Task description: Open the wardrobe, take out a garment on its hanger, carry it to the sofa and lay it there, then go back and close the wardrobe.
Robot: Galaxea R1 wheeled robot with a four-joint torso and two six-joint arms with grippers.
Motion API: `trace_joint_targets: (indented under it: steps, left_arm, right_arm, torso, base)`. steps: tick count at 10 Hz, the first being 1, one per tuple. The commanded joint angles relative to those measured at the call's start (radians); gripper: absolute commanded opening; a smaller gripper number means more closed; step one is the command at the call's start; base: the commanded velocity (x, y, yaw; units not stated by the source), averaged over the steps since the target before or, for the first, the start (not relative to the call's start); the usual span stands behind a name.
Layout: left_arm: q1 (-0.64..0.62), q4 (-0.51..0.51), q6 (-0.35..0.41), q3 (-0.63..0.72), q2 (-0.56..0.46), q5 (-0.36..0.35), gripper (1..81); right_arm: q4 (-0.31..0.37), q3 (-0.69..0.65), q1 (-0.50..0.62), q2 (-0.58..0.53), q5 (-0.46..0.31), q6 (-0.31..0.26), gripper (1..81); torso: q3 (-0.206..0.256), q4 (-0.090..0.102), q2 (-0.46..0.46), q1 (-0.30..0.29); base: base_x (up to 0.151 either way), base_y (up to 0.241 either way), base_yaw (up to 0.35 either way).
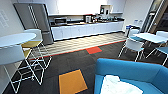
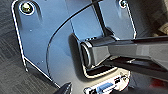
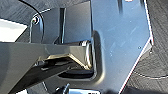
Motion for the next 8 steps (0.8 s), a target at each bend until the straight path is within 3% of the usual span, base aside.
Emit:
trace_joint_targets:
  steps: [1,8]
  left_arm:
    - [-0.029,0.009,0.002,-0.014,0.002,0.052,81.1]
    - [-0.029,0.009,0.002,-0.038,0.021,0.054,81.1]
  right_arm:
    - [0.001,-0.008,0.016,0.006,-0.058,-0.002,81.1]
    - [0.000,-0.019,0.018,0.009,-0.056,-0.003,81.1]
  torso:
    - [0.000,0.000,0.000,0.001]
    - [0.000,0.000,0.000,0.001]
  base:
    - [0.000,0.000,0.286]
    - [0.000,0.000,0.285]
